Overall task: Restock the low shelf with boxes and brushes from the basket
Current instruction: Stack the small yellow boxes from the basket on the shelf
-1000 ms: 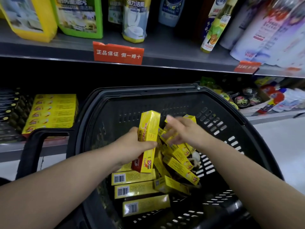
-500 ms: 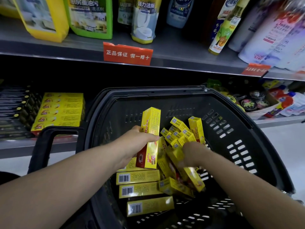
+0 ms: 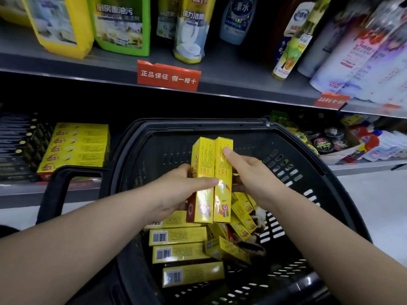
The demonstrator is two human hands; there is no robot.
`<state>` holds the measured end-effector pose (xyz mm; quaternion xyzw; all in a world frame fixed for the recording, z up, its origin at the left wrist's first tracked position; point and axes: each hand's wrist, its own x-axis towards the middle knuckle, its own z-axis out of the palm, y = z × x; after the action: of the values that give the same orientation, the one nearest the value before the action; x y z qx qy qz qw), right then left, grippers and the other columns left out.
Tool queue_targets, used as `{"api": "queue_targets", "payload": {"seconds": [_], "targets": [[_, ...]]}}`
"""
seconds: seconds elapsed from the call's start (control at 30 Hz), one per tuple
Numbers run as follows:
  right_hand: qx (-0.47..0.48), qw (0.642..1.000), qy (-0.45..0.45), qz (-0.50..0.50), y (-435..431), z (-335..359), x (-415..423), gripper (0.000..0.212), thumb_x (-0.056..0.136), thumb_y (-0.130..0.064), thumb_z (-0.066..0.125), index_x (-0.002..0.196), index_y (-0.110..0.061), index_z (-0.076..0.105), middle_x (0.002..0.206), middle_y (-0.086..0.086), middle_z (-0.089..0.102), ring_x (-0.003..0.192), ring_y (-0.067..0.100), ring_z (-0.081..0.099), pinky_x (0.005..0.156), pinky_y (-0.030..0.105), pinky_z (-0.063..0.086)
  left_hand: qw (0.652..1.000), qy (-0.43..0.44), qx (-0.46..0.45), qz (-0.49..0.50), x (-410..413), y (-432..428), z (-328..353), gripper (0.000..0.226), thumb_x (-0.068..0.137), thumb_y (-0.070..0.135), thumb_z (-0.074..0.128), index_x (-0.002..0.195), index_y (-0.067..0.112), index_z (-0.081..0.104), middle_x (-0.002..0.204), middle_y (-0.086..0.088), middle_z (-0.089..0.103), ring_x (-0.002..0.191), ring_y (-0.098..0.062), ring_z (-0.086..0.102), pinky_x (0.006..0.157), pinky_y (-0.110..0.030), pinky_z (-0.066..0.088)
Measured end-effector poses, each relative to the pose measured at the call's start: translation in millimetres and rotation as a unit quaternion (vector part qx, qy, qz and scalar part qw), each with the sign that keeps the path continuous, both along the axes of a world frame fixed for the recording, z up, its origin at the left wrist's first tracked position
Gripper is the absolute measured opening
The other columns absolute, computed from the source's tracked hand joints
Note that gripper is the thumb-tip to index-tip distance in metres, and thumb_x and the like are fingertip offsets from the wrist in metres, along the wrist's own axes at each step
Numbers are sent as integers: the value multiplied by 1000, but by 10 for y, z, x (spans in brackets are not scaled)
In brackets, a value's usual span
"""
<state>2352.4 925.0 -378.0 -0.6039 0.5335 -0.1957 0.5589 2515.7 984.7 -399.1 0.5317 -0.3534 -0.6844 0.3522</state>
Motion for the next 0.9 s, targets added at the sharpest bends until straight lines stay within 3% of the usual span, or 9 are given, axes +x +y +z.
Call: {"api": "queue_targets", "payload": {"seconds": [0.1,0.23,0.33,0.43,0.53,0.63,0.73,0.83,0.9], "targets": [[6,998,-55,-10,14,151,77,34,88,-45,55,111,-19,53,86,1,70,76,22,69,63,28,55,1000,10,3,-3,161,15,158,30,81,30,68,106,18,59,86,-5,75,76,-18,72,64,-29,57],[44,986,-132,88,59,393,353,49,89,-26,61,131,-37,40,105,6,69,91,28,68,75,36,56,999,19,25,-19,582,113,419,16,78,33,66,84,18,69,79,-9,75,61,-18,70,50,-20,52],[34,976,-141,162,86,494,722,51,74,-22,74,119,-24,51,100,-2,70,88,16,69,68,25,56,999,9,30,-21,1010,279,560,33,57,36,69,81,15,71,78,-9,75,57,-17,69,47,-21,52],[-3,980,-97,172,57,499,1148,42,63,-23,76,98,-19,53,74,-11,69,70,7,67,61,21,54,998,22,58,-5,1469,484,663,25,61,34,66,67,10,74,66,-10,72,47,-17,66,41,-20,50],[-52,980,-36,189,-9,487,1554,34,60,-46,74,85,-27,60,70,-9,66,71,10,61,70,25,47,997,20,67,38,1967,676,674,31,65,37,67,68,7,76,71,-16,71,51,-22,66,45,-26,54],[-73,979,1,188,-56,436,1902,45,54,-64,77,78,-28,65,75,-2,66,74,14,59,75,30,43,991,14,77,106,2380,854,620,34,68,37,65,73,5,76,74,-18,71,53,-23,67,46,-29,55],[-76,987,12,143,-123,304,2215,47,60,-59,71,84,-19,67,82,2,69,78,17,60,77,30,43,967,-43,98,232,2650,969,485,34,75,36,67,79,3,69,63,-16,70,45,-23,64,45,-32,55],[-90,985,45,138,-239,159,2513,25,72,-43,75,78,-19,72,81,0,71,76,14,62,77,29,46,941,-114,104,302,2830,1000,309,39,81,39,67,101,5,65,77,-17,72,58,-27,67,74,-46,55],[-114,973,93,177,-330,72,2683,19,71,-32,79,82,-18,74,84,2,72,80,14,64,78,28,49,932,-128,108,321,2904,1010,242,51,79,43,69,114,7,59,93,-17,71,73,-31,68,81,-48,53]]}}
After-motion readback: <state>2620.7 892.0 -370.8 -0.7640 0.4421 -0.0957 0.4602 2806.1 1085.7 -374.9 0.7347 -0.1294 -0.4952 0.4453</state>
